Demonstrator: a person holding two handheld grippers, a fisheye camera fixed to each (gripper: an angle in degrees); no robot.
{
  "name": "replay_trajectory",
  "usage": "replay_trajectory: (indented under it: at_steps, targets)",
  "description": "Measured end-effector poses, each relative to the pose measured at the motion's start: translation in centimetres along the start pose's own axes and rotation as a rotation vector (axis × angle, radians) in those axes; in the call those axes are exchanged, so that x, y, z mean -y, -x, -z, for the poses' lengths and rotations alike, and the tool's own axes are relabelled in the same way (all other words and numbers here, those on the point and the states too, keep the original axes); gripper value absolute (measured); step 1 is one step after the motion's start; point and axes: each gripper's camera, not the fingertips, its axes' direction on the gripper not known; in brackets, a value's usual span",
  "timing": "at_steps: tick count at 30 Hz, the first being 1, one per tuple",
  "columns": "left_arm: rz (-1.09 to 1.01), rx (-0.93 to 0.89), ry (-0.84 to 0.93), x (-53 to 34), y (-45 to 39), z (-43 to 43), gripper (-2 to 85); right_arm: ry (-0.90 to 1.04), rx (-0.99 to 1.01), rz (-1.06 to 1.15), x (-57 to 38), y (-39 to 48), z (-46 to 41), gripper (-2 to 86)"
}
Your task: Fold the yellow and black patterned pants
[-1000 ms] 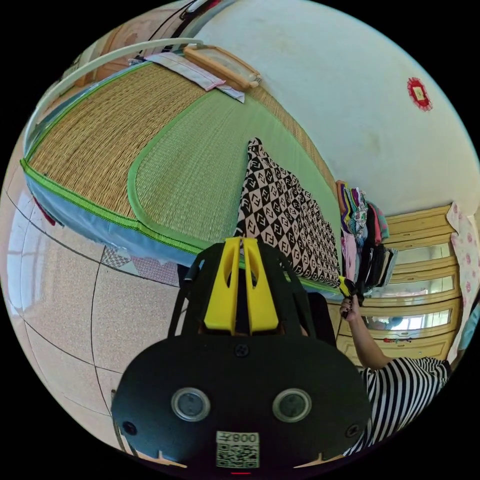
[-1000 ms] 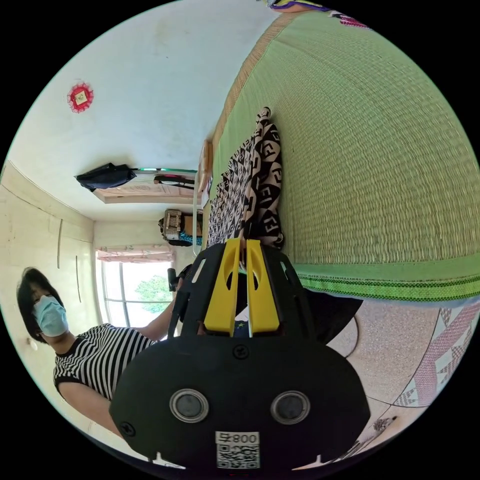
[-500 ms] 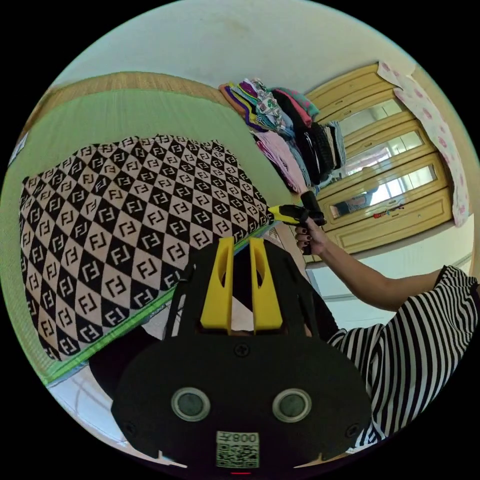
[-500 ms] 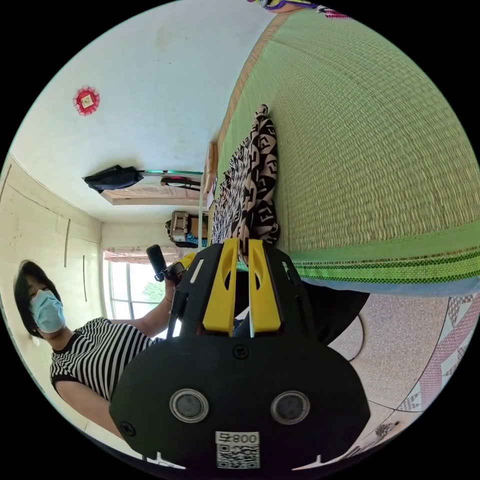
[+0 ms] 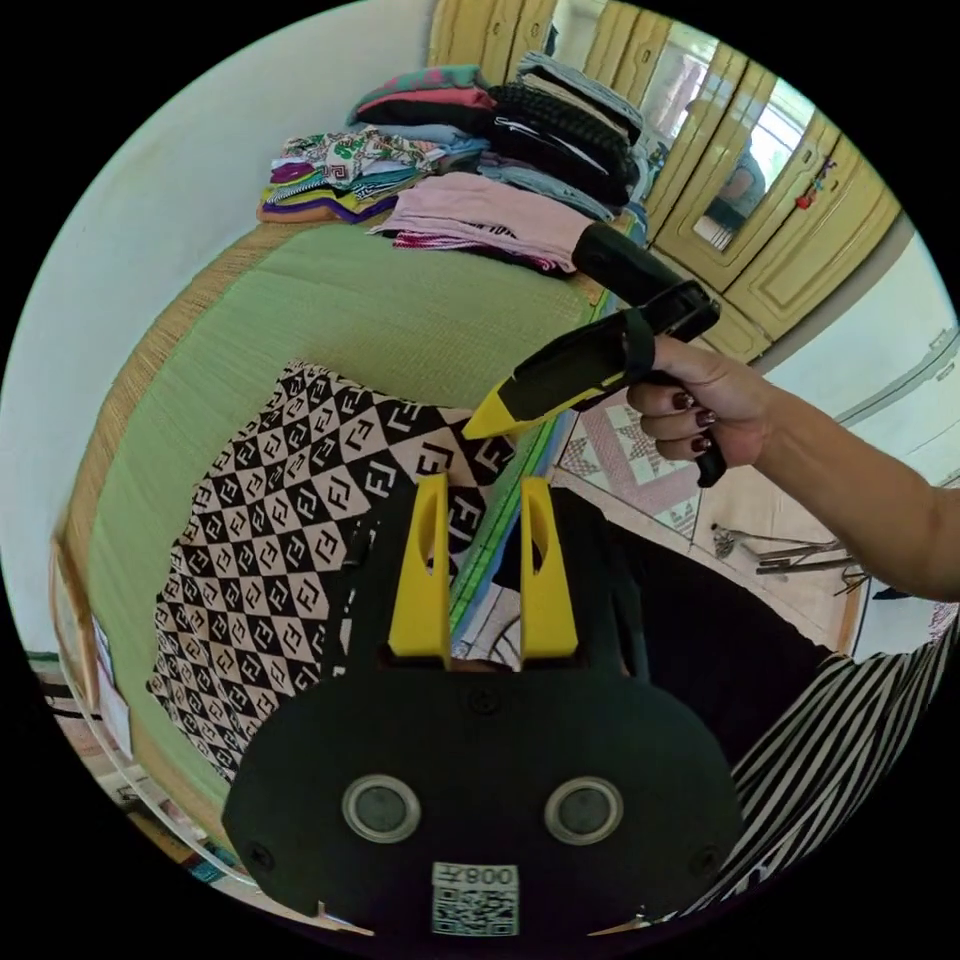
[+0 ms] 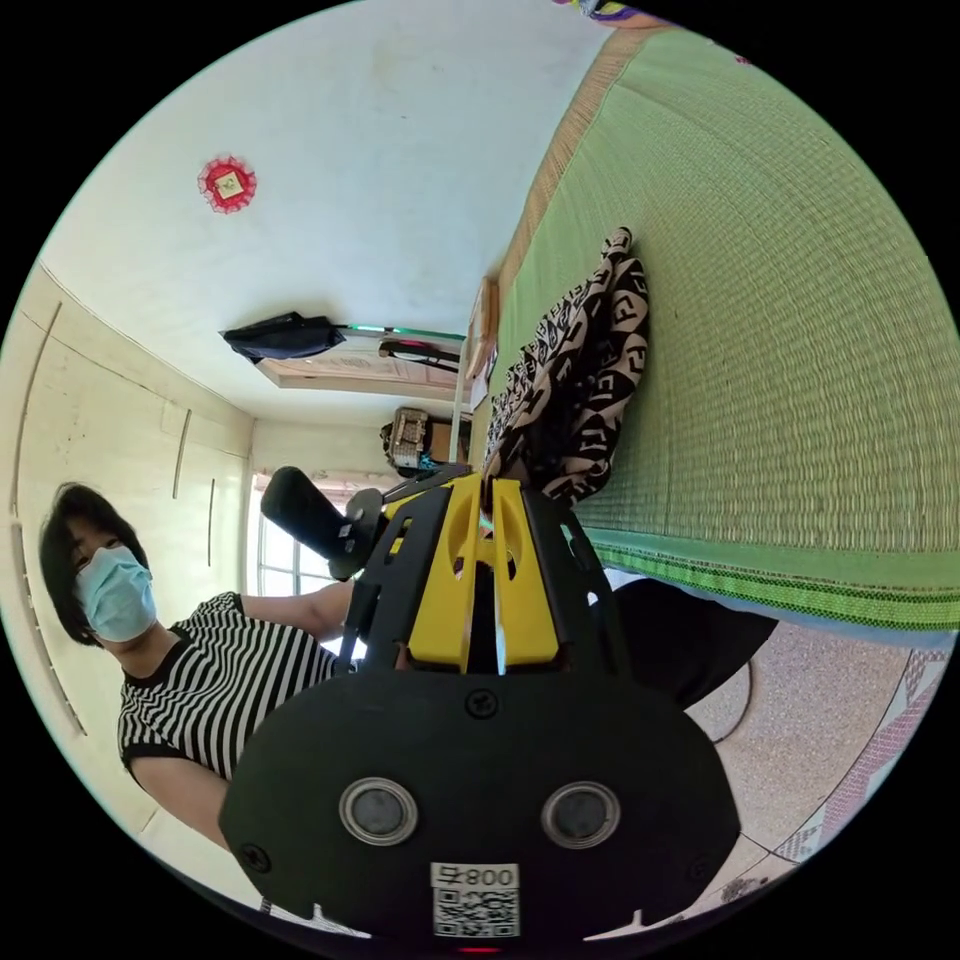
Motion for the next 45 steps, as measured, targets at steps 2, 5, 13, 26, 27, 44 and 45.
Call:
replay_trajectory:
  at_steps: [2, 5, 13, 26, 27, 44, 45]
  targets:
    - [-0.012, 0.101, 0.025, 1.9, -1.5, -1.9, 5.8, 0.021, -0.028, 0.003, 0.5, 0.4, -0.2, 1.5]
    - [0.027, 0.074, 0.004, 3.4, -1.8, -3.2, 3.6, 0.018, -0.02, 0.011, 1.0, 0.6, 0.3, 1.4]
    - [0.226, -0.119, -0.07, 5.6, 0.2, -6.1, 2.5, -0.112, -0.07, -0.1, 2.9, -3.1, 3.7, 3.7]
    - [0.244, -0.163, -0.057, 10.2, -0.3, -10.9, 2.4, -0.12, -0.117, -0.207, 14.4, -7.4, 2.3, 10.1]
    - [0.245, -0.164, -0.057, 10.3, -0.3, -11.1, 2.4, -0.122, -0.113, -0.211, 14.7, -7.6, 2.2, 10.2]
    - [0.246, -0.205, -0.042, 12.3, 0.7, -13.6, 2.6, -0.074, -0.188, -0.203, 22.5, -10.4, -0.6, 10.8]
    - [0.246, -0.206, -0.041, 12.3, 0.8, -13.5, 2.6, -0.069, -0.197, -0.202, 22.8, -10.5, -0.8, 10.7]
